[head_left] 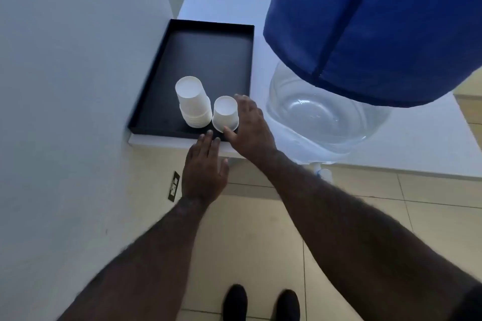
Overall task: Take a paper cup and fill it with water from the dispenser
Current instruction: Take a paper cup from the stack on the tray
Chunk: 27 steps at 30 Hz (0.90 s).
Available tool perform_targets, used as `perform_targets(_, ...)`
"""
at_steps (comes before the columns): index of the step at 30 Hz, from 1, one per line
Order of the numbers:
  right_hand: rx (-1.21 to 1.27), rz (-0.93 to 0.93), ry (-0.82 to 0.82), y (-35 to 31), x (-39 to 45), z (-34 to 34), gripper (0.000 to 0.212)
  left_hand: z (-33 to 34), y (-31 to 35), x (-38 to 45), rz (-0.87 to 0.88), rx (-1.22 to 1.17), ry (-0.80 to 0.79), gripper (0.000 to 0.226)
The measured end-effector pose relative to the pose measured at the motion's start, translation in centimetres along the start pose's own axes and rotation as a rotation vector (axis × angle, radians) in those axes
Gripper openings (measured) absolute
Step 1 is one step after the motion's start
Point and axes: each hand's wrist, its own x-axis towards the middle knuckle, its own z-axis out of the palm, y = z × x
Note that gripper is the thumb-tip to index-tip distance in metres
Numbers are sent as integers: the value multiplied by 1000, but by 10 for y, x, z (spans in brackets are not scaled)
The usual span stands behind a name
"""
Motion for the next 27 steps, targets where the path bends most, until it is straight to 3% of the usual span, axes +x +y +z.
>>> perform_targets(3, -52, 26, -44, 2, 20, 8, 82, 5, 0, 4, -10, -42, 27, 53)
perform_targets(6, -138, 16, -91, 1, 33, 19, 75, 13, 3, 4, -3, -74, 35, 54)
perform_targets(11, -102, -11, 18, -2, 39, 21, 62, 21, 3, 2, 10, -77, 64, 55)
perform_targets(19, -102, -78, 207, -26, 27, -7, 68, 12, 7, 1, -20, -118, 3, 55)
perform_targets(23, 54, -56, 352, -39, 2, -28, 58, 3, 11, 7, -59, -169, -11, 57)
perform_targets(27, 295, 82, 452, -45, -41, -41, 64, -8, 14, 12, -67, -204, 40, 56)
